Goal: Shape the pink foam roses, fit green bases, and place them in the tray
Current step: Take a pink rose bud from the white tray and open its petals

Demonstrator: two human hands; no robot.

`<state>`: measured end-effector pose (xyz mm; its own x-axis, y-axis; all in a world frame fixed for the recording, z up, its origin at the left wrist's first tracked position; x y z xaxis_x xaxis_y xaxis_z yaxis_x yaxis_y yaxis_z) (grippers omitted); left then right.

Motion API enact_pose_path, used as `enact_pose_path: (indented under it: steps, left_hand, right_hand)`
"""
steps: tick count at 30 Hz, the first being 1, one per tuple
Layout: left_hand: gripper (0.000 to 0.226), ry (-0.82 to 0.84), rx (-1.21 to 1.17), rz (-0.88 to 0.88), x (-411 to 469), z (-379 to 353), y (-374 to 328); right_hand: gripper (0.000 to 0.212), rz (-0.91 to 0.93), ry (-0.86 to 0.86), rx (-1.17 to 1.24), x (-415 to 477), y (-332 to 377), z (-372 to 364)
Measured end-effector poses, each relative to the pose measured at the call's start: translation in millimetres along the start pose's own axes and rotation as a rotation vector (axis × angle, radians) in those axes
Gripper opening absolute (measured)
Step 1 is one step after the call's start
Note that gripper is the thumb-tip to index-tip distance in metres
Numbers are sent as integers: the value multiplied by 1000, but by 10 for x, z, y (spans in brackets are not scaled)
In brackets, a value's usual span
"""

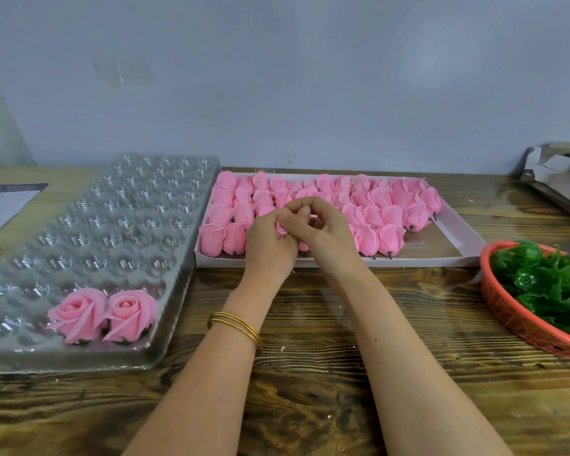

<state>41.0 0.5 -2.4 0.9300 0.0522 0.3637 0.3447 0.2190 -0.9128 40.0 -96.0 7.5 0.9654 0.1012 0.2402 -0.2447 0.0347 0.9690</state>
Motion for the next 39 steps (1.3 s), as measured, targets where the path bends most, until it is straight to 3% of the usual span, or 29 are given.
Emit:
enact_pose_path:
  steps: [4, 11, 17, 23, 30, 39]
  left_hand:
    - [16, -8, -13, -4, -7, 2, -38]
    - [35, -122, -71, 0, 14, 30, -28]
    - [28, -150, -288, 176, 49, 44, 5]
    - [32, -114, -453, 209, 38, 35, -9]
    - [28, -59, -460, 194, 57, 59, 21]
    - [44, -49, -402, 144, 78, 73, 55]
  right_hand:
    - [12, -22, -6, 10, 19, -39, 5]
    - [17, -91, 44, 250, 44, -57, 4]
    - [37, -27, 138, 30, 8, -57, -28]
    - [36, 13, 139, -44, 5, -59, -44]
    - [37, 13, 206, 4, -7, -41, -48]
    - [30, -24, 300, 7, -50, -23, -51]
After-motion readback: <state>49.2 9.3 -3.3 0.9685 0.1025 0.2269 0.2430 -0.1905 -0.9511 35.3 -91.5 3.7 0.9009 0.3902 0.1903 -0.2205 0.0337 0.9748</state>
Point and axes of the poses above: each hand's wrist, its own x-axis towards the middle knuckle, its own z-axis out of the back of the hand, y = z × x, the point moved 2 cm from there along x, towards the middle knuckle, and after that the axes turned 3 degrees about y, right-handed, at the moved point
